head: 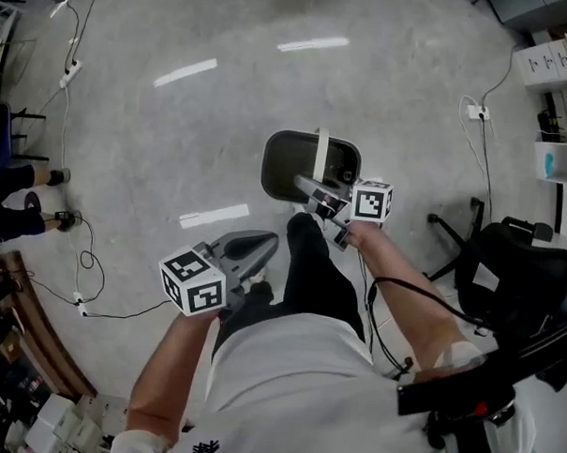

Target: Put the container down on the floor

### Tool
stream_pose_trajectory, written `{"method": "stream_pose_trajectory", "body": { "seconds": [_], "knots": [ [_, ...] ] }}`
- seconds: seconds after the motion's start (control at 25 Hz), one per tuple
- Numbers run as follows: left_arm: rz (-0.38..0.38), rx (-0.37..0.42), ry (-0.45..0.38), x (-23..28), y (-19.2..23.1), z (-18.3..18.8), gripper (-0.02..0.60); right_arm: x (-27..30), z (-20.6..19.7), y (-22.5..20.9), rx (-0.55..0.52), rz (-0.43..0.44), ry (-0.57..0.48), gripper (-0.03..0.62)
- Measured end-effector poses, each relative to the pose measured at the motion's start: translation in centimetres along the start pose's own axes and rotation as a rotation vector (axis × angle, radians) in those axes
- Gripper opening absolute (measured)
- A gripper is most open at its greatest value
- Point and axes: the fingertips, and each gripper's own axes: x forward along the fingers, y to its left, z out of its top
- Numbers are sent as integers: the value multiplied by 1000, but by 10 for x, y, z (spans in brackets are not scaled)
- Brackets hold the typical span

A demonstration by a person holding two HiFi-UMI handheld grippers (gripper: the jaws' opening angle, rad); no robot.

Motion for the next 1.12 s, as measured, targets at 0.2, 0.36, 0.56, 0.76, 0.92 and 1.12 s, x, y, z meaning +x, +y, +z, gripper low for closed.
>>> {"method": "stream_pose_trajectory", "body": {
  "seconds": [0.2,0.36,0.56,0.76,0.92,1.12],
  "knots": [
    [39,-42,-18,61,66,46,9,30,51,-99,15,17,30,38],
    [44,-77,-30,100,124,67,9,53,78,-180,39,27,54,38],
    [42,-119,-28,146,190,67,9,70,83,-280,38,12,94,38],
    [40,-81,-4,186,246,55,9,82,78,-371,61,0,95,38],
    [23,-89,10,209,272,37,9,82,60,-422,63,-12,108,38],
    [2,-110,23,218,286,27,9,87,51,-436,56,14,102,38]
  ]
}}
